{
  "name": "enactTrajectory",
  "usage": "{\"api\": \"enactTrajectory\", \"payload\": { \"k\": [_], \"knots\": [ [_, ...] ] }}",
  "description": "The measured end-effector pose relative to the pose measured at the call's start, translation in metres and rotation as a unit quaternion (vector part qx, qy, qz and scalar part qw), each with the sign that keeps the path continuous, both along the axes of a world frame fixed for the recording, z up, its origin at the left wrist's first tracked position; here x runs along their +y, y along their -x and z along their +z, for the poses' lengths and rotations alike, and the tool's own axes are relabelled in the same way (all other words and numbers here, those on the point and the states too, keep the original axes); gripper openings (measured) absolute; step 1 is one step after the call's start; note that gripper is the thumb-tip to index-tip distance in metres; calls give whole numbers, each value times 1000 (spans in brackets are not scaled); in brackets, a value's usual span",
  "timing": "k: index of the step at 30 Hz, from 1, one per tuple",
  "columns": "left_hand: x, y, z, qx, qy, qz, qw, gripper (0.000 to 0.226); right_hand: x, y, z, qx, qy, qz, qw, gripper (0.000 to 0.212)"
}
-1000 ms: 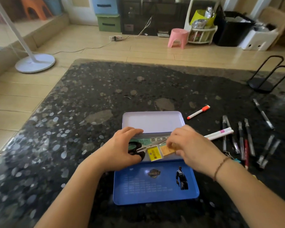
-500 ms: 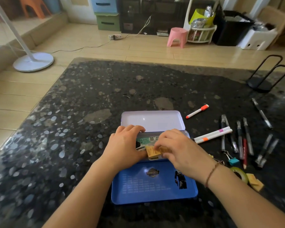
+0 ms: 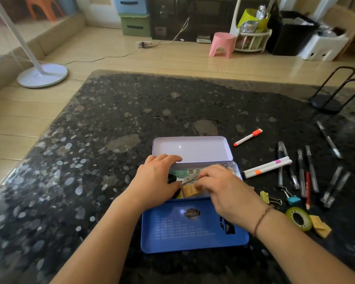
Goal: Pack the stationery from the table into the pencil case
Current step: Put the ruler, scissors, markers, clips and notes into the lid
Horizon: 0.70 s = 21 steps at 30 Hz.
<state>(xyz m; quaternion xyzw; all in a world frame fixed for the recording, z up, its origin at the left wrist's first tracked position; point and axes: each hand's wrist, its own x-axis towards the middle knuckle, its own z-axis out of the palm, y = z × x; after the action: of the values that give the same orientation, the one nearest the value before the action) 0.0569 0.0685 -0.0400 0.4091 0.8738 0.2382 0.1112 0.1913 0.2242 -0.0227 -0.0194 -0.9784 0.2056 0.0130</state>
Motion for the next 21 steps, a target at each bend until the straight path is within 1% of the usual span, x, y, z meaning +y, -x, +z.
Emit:
{"api": "enactTrajectory", "payload": {
  "k": [2,3,7,9,15,19,21],
  "knots": [
    [0,0,0,4,0,-1,1000,59,0,-3,1,-9,42,-10,999,35],
    [-1,0,-1,6,2,-3,1000,59,0,-6,1,-9,47,-9,999,32],
    [-1,0,0,4,18,-13,1000,66,2,-21,-3,13,-8,4,1000,26],
    [-1,0,1,0,20,-13,1000,67,1,-26,-6,-6,8,-2,1000,30],
    [-1,1,3,-23,8,-7,1000,65,-5,-27,-11,-10,36,8,999,42],
    [-2,3,5,-43,9,-14,999,61,0,-29,-13,10,45,-16,999,40],
    [-5,6,7,-58,10,-28,998,60,3,-31,-12,33,25,-41,998,40]
  ]
}}
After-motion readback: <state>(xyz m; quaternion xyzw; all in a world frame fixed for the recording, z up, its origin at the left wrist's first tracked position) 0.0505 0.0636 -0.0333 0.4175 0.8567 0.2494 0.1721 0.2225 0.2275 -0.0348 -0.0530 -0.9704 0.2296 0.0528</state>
